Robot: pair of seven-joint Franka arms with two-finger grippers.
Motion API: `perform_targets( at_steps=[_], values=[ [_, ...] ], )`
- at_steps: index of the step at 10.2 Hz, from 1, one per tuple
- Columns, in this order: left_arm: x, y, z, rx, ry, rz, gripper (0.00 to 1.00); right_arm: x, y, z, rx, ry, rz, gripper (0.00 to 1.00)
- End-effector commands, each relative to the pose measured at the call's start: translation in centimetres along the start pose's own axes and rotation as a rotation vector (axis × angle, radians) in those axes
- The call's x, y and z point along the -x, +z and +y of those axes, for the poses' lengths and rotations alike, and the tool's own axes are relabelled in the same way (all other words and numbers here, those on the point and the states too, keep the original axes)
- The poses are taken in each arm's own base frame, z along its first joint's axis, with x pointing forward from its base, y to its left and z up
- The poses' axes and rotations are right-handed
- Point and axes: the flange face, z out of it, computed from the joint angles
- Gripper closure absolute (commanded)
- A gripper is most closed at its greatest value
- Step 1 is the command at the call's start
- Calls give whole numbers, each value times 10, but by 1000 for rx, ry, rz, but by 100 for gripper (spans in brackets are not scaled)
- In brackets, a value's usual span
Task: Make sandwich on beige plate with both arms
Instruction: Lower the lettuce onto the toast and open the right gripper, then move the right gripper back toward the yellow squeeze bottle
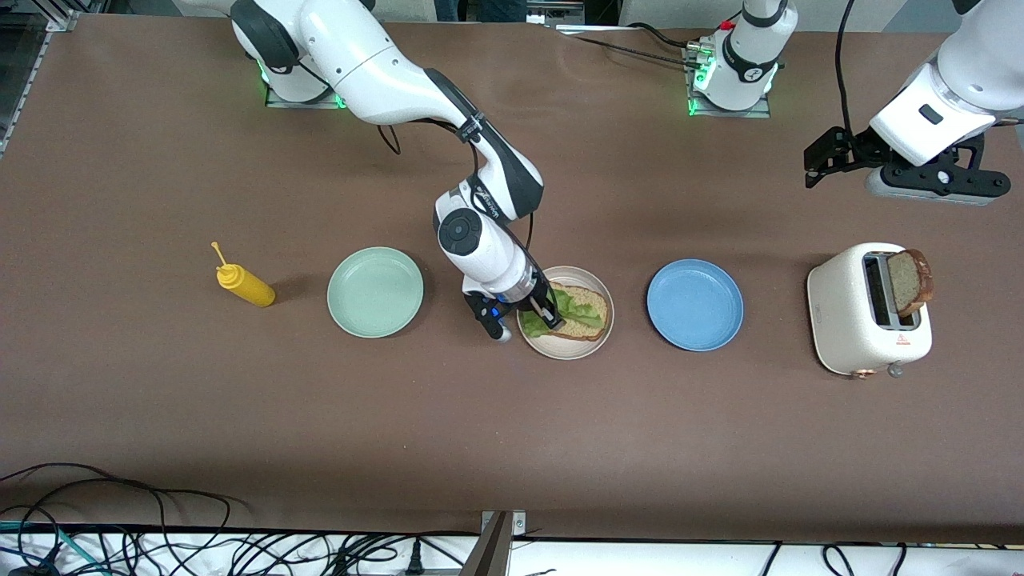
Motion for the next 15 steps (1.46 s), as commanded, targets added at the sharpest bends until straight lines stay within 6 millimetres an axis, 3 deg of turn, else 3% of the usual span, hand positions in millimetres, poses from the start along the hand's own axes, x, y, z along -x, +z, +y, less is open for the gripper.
perform_targets(
  at_steps=[1, 2, 3, 7, 9, 10, 12, 15],
  values=[
    [1, -4, -2, -25, 0, -4, 0, 2, 3, -5, -18, 0, 3, 28],
    [1, -4, -2, -25, 0, -4, 0, 3, 1, -7, -22, 15, -1, 15],
    [1, -4, -2, -25, 1, -4, 0, 3, -1, -8, -26, 29, 1, 12],
    [1, -4, -2, -25, -2, -4, 0, -5, -8, -12, -31, 38, 8, 11],
    [1, -4, -2, -25, -2, -4, 0, -15, -26, -20, -33, 51, 5, 11],
    [1, -4, -2, -25, -2, -4, 0, -21, -41, -26, -12, 58, -1, 11],
    [1, -4, -2, -25, 0, -4, 0, -55, -103, -41, 48, 72, -6, 4],
    [1, -4, -3, -25, -2, -4, 0, -87, -176, -36, 246, -108, 57, 0]
  ],
)
